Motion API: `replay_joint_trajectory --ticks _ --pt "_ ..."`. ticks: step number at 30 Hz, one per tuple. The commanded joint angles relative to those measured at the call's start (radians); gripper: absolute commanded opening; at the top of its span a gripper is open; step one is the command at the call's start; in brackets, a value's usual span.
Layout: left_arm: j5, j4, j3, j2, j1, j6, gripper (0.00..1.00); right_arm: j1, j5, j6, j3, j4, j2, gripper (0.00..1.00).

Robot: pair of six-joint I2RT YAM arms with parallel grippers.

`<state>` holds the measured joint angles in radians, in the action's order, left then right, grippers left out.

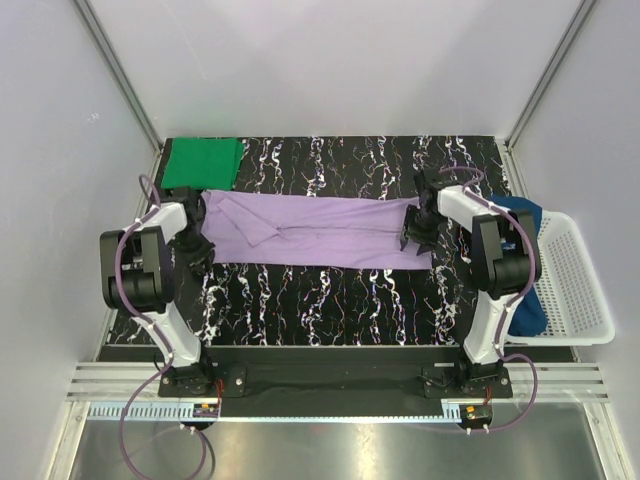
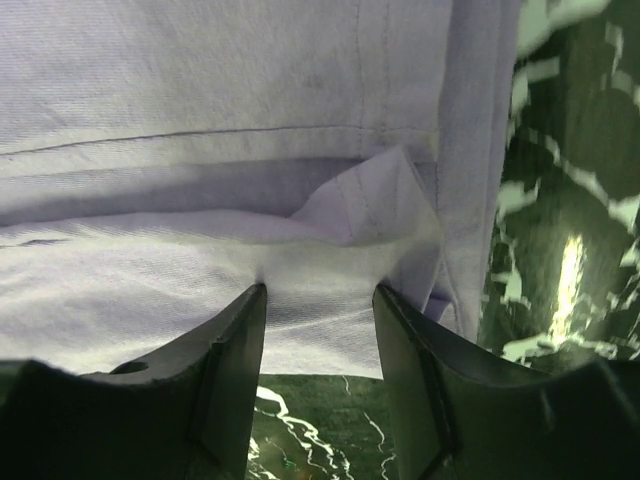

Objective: Fold and stack the t-shirts
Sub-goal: Fold the tshirt

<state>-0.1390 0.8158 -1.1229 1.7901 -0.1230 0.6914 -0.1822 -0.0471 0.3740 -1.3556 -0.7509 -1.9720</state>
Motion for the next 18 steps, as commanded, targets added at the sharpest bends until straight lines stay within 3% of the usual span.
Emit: replay_joint_trajectory --ticks 1,7,11,14,18 --pt "-0.043 0.014 0.046 -0.023 -0.030 0.011 0.29 -0.005 -0.016 0.051 0.154 -0.054 0.014 0.55" --pt "-0.009 0.011 0.064 -0.211 -0.021 -0.099 0.30 -0.017 -0.074 0.075 0.198 -0.070 0.179 0.57" --pt "0.300 -0.159 0.071 -0.374 0.052 -0.132 0.45 -0.019 -0.071 0.052 0.083 -0.136 0.234 0.59" --pt "0.447 -0.294 0.057 -0.303 0.105 -0.032 0.45 -0.020 -0.073 0.031 -0.002 -0.192 0.249 0.59" --pt "0.493 -0.400 0.044 -0.183 0.152 0.069 0.43 -0.020 -0.082 0.023 -0.042 -0.208 0.274 0.59"
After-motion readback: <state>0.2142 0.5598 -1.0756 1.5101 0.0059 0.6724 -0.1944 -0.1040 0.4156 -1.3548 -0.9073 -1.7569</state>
